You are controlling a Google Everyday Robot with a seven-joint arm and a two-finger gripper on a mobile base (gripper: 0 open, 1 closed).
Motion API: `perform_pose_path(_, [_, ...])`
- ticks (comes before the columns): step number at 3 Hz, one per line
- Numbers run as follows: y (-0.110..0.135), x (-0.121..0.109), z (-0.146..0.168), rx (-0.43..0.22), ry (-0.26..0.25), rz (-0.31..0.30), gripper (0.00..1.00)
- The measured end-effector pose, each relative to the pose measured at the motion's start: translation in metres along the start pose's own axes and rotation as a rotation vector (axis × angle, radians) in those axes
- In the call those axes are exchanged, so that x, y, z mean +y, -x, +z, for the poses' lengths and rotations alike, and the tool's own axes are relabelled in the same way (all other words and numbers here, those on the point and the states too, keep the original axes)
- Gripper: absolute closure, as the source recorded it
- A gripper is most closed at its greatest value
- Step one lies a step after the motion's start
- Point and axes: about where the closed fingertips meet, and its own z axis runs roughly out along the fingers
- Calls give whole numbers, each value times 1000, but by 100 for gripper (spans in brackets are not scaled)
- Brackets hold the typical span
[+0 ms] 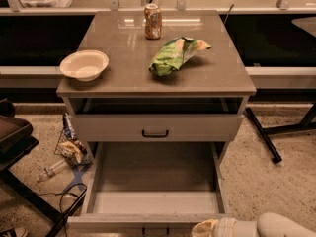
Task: Close middle drawer
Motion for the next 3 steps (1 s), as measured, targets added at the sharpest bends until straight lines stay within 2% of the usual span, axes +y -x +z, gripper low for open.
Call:
perform_pose_path(1, [18,-16,24,13,7,-25,100])
perform_pose_path(2, [23,-23,36,16,16,-31,100])
perform_pose_path(3, [39,-49,52,11,24,-45,100])
